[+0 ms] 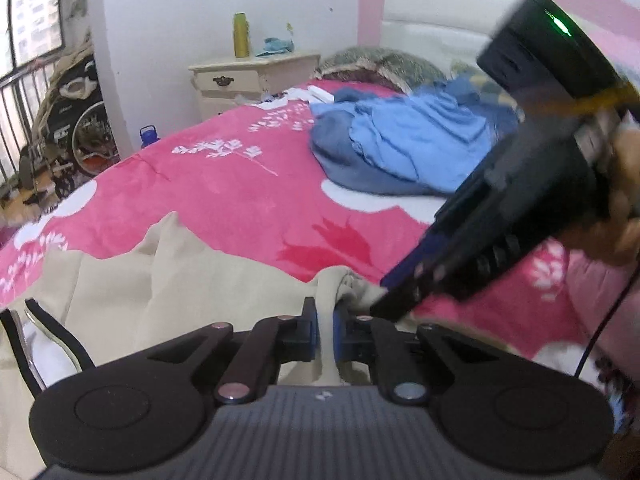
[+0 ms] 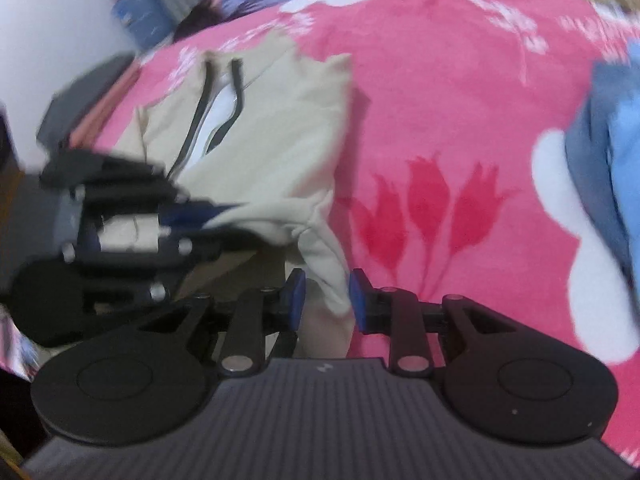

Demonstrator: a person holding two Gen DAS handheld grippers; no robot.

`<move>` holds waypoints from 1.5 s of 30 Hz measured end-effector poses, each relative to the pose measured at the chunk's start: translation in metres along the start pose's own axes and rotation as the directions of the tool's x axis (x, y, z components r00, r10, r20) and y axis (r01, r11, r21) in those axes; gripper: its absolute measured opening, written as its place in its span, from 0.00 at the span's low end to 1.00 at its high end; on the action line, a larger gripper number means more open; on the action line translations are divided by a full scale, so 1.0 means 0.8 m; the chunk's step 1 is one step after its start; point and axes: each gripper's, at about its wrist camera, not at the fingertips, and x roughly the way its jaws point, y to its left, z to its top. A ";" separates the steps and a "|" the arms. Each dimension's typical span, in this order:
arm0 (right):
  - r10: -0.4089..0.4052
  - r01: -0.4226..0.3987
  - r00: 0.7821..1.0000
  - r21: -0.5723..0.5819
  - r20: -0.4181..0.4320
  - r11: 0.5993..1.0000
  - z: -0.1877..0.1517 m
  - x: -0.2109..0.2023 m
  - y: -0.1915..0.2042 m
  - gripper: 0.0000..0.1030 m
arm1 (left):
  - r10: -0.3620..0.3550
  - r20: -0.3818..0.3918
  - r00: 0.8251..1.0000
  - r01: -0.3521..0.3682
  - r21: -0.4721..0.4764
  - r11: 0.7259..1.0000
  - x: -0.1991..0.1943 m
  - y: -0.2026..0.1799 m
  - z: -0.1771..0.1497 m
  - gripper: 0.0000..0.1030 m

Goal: Fold clothes

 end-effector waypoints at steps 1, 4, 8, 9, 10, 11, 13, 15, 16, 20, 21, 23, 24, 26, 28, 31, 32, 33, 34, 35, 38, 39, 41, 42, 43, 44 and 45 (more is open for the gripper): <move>-0.036 0.036 0.999 -0.037 -0.002 0.999 0.000 0.003 0.008 0.22 | -0.012 0.006 1.000 0.012 -0.019 1.000 -0.002 0.003 0.001 0.08; -0.177 0.179 0.984 -0.102 0.032 0.979 -0.004 0.012 0.019 0.19 | -0.037 0.013 0.999 0.037 -0.049 0.998 -0.007 0.008 0.003 0.08; -0.250 0.262 0.964 -0.163 0.091 0.951 -0.008 0.010 0.031 0.19 | -0.048 0.007 0.999 0.048 -0.072 0.996 -0.006 0.009 0.003 0.08; -0.253 0.267 0.963 -0.177 0.097 0.947 -0.010 0.010 0.034 0.19 | -0.049 0.006 0.999 0.049 -0.077 0.996 -0.005 0.009 0.003 0.08; -0.240 0.257 0.965 -0.200 0.102 0.946 -0.012 0.011 0.037 0.20 | -0.049 0.005 0.999 0.050 -0.081 0.996 -0.004 0.009 0.004 0.08; -0.225 0.244 0.968 -0.224 0.108 0.943 -0.013 0.012 0.041 0.20 | -0.050 0.004 0.999 0.050 -0.085 0.995 -0.002 0.009 0.004 0.08; -0.216 0.240 0.969 -0.272 0.116 0.932 -0.016 0.017 0.048 0.20 | -0.054 0.005 0.999 0.054 -0.091 0.994 0.000 0.008 0.004 0.08; -0.265 0.296 0.955 -0.335 0.137 0.894 -0.018 0.025 0.053 0.19 | -0.060 0.006 0.998 0.060 -0.098 0.993 0.001 0.008 0.004 0.08; -0.294 0.332 0.943 -0.375 0.154 0.866 -0.020 0.031 0.055 0.19 | -0.063 0.004 0.998 0.063 -0.101 0.993 0.001 0.008 0.004 0.08; -0.361 0.430 0.903 -0.458 0.235 0.778 -0.026 0.025 0.066 0.26 | -0.054 0.001 0.999 0.054 -0.105 0.993 0.007 0.008 0.002 0.08; -0.354 0.427 0.904 -0.465 0.239 0.776 -0.027 0.021 0.069 0.26 | -0.051 0.005 0.999 0.052 -0.104 0.993 0.007 0.009 0.002 0.08; -0.333 0.403 0.915 -0.471 0.227 0.785 -0.028 0.013 0.071 0.28 | -0.048 0.009 0.999 0.048 -0.107 0.993 0.008 0.010 0.003 0.08; -0.328 0.393 0.919 -0.471 0.218 0.790 -0.029 0.011 0.072 0.28 | -0.047 0.010 0.999 0.048 -0.110 0.993 0.009 0.011 0.003 0.08; -0.348 0.425 0.905 -0.466 0.245 0.776 -0.028 0.002 0.076 0.28 | -0.050 0.015 0.999 0.051 -0.121 0.991 0.009 0.014 0.004 0.08; -0.338 0.420 0.906 -0.438 0.255 0.795 -0.027 -0.013 0.078 0.27 | -0.056 0.018 0.998 0.058 -0.134 0.989 0.009 0.017 0.006 0.08; -0.264 0.342 0.938 -0.461 0.225 0.819 -0.033 -0.032 0.091 0.26 | -0.069 0.021 0.997 0.072 -0.152 0.986 0.008 0.024 0.008 0.08; -0.248 0.315 0.948 -0.476 0.200 0.821 -0.038 -0.033 0.097 0.26 | -0.075 0.023 0.997 0.078 -0.158 0.984 0.007 0.026 0.008 0.08; -0.230 0.281 0.960 -0.491 0.161 0.825 -0.043 -0.030 0.102 0.25 | -0.080 0.025 0.996 0.083 -0.164 0.983 0.007 0.029 0.008 0.08; -0.217 0.253 0.967 -0.500 0.131 0.828 -0.048 -0.023 0.105 0.21 | -0.085 0.028 0.996 0.089 -0.169 0.982 0.007 0.030 0.007 0.08; -0.216 0.237 0.971 -0.503 0.101 0.831 -0.049 -0.014 0.107 0.19 | -0.089 0.030 0.996 0.093 -0.173 0.981 0.006 0.031 0.007 0.08; -0.208 0.195 0.978 -0.452 0.021 0.870 -0.045 0.010 0.101 0.16 | -0.099 0.035 0.994 0.103 -0.178 0.979 0.006 0.033 0.006 0.08; -0.203 0.184 0.979 -0.409 -0.003 0.894 -0.040 0.017 0.094 0.15 | -0.101 0.037 0.994 0.106 -0.178 0.978 0.005 0.032 0.006 0.08; -0.193 0.170 0.980 -0.330 -0.038 0.929 -0.031 0.025 0.083 0.14 | -0.102 0.039 0.994 0.108 -0.181 0.978 0.005 0.032 0.006 0.08; -0.189 0.167 0.981 -0.300 -0.046 0.939 -0.027 0.026 0.079 0.14 | -0.103 0.039 0.994 0.109 -0.181 0.977 0.005 0.032 0.006 0.08; -0.191 0.169 0.980 -0.260 -0.063 0.951 -0.024 0.030 0.074 0.14 | -0.104 0.039 0.994 0.110 -0.182 0.977 0.005 0.033 0.006 0.08; -0.177 0.155 0.980 -0.196 -0.095 0.968 -0.022 0.036 0.066 0.14 | -0.105 0.039 0.994 0.111 -0.183 0.977 0.005 0.033 0.005 0.08; -0.149 0.134 0.982 -0.126 -0.120 0.983 -0.021 0.042 0.058 0.14 | -0.106 0.037 0.994 0.111 -0.184 0.977 0.006 0.033 0.005 0.08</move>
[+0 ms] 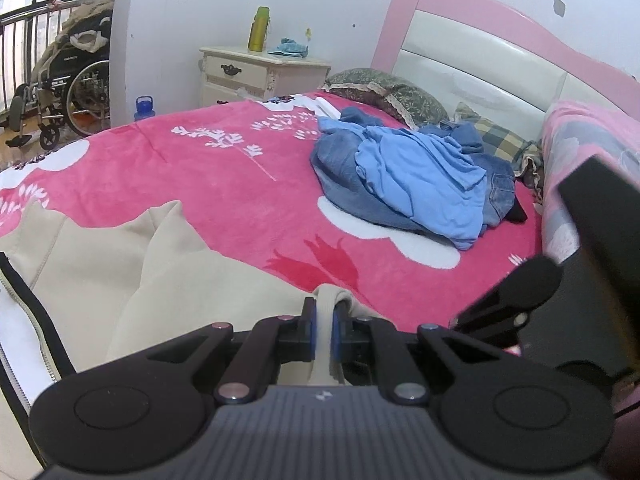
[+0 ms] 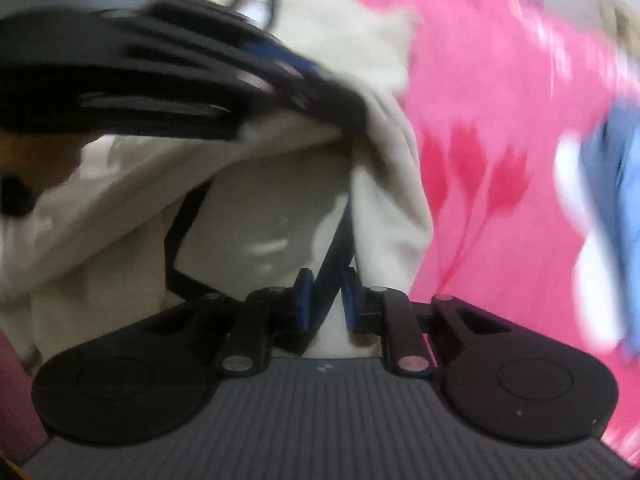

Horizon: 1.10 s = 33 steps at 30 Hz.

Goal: Fold clothes

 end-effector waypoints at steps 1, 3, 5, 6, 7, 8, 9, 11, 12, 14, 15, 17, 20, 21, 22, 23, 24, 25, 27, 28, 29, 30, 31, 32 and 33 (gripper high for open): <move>0.038 -0.036 0.999 0.083 -0.015 0.996 0.000 0.007 -0.009 0.15 | 0.000 -0.002 1.000 0.000 0.000 1.000 0.001 0.001 0.000 0.08; 0.074 -0.071 0.997 0.140 -0.018 0.988 0.004 0.011 -0.014 0.16 | 0.000 -0.002 1.000 0.000 0.003 1.000 0.003 -0.001 -0.001 0.08; 0.155 -0.153 0.988 0.174 0.001 0.973 0.006 0.008 -0.016 0.13 | 0.000 -0.001 1.000 0.000 0.006 1.000 0.005 -0.002 -0.002 0.08; 0.192 -0.189 0.981 0.191 0.004 0.963 0.006 0.009 -0.015 0.10 | 0.000 0.001 1.000 0.000 0.009 1.000 0.004 -0.002 -0.002 0.08; 0.224 -0.220 0.975 0.206 0.005 0.953 0.006 0.010 -0.012 0.10 | 0.000 0.002 1.000 0.000 0.012 1.000 0.004 -0.003 -0.001 0.08; 0.215 -0.211 0.977 0.175 0.001 0.962 0.005 0.013 -0.006 0.10 | -0.001 0.000 1.000 0.001 0.010 1.000 0.004 -0.002 -0.001 0.08; 0.199 -0.197 0.980 0.136 -0.003 0.971 0.004 0.017 0.002 0.10 | -0.003 -0.002 1.000 0.003 0.007 1.000 0.004 -0.002 -0.001 0.08; 0.248 -0.243 0.969 0.182 -0.002 0.953 0.006 0.020 -0.003 0.10 | -0.006 -0.001 1.000 0.006 0.001 1.000 0.005 -0.001 0.000 0.08; 0.281 -0.274 0.960 0.214 -0.002 0.938 0.007 0.022 -0.007 0.10 | -0.007 0.000 1.000 0.007 0.001 1.000 0.005 -0.001 0.000 0.08; 0.314 -0.305 0.949 0.249 0.004 0.919 0.005 0.025 -0.010 0.10 | -0.008 0.001 1.000 0.008 0.000 1.000 0.006 -0.001 -0.001 0.08; 0.328 -0.320 0.945 0.249 0.006 0.914 0.005 0.026 -0.009 0.10 | -0.009 0.001 1.000 0.009 -0.001 1.000 0.006 -0.001 -0.001 0.08; 0.369 -0.359 0.929 0.263 0.010 0.896 0.005 0.028 -0.006 0.09 | -0.013 -0.003 1.000 0.013 -0.008 1.000 0.009 -0.001 -0.002 0.08; 0.412 -0.400 0.911 0.260 0.009 0.879 0.005 0.035 0.001 0.09 | -0.016 -0.001 1.000 0.016 -0.008 1.000 0.011 -0.002 -0.001 0.08; 0.441 -0.428 0.897 0.268 0.010 0.863 0.005 0.037 0.002 0.10 | -0.017 0.000 1.000 0.017 -0.009 1.000 0.012 -0.002 -0.001 0.08; 0.452 -0.438 0.892 0.266 0.010 0.859 0.005 0.038 0.005 0.10 | -0.019 0.000 1.000 0.019 -0.013 1.000 0.013 -0.002 -0.001 0.08; 0.459 -0.445 0.889 0.264 0.010 0.856 0.006 0.038 0.008 0.10 | -0.018 0.000 1.000 0.018 -0.015 1.000 0.014 -0.002 0.000 0.08; 0.443 -0.433 0.896 0.225 0.005 0.873 0.007 0.037 0.014 0.10 | -0.016 -0.001 1.000 0.016 -0.016 1.000 0.015 -0.002 0.000 0.08; 0.435 -0.426 0.900 0.201 0.000 0.882 0.009 0.035 0.017 0.10 | -0.014 -0.002 1.000 0.013 -0.014 1.000 0.016 -0.002 0.000 0.08; 0.428 -0.418 0.904 0.221 0.005 0.881 0.015 0.027 0.009 0.10 | -0.007 -0.005 1.000 0.007 -0.009 1.000 0.017 -0.004 0.000 0.08; 0.409 -0.404 0.912 0.229 0.029 0.886 0.018 0.018 0.002 0.10 | -0.004 -0.007 1.000 0.004 -0.009 1.000 0.017 -0.004 0.000 0.08; 0.378 -0.385 0.923 0.235 0.074 0.892 0.021 0.004 -0.009 0.10 | -0.004 -0.005 1.000 0.004 -0.010 1.000 0.015 -0.004 0.001 0.08; 0.359 -0.375 0.927 0.254 0.111 0.892 0.023 -0.005 -0.019 0.10 | -0.005 -0.002 1.000 0.005 -0.012 1.000 0.013 -0.004 0.001 0.08; 0.341 -0.366 0.930 0.286 0.134 0.886 0.026 -0.010 -0.030 0.10 | -0.006 0.000 1.000 0.006 -0.017 1.000 0.011 -0.003 0.002 0.08; 0.324 -0.350 0.936 0.310 0.134 0.884 0.030 -0.006 -0.037 0.10 | -0.007 0.002 1.000 0.007 -0.022 1.000 0.010 -0.002 0.003 0.08; 0.309 -0.331 0.943 0.310 0.120 0.891 0.033 0.002 -0.036 0.10 | -0.010 0.001 1.000 0.010 -0.030 0.999 0.010 -0.001 0.004 0.08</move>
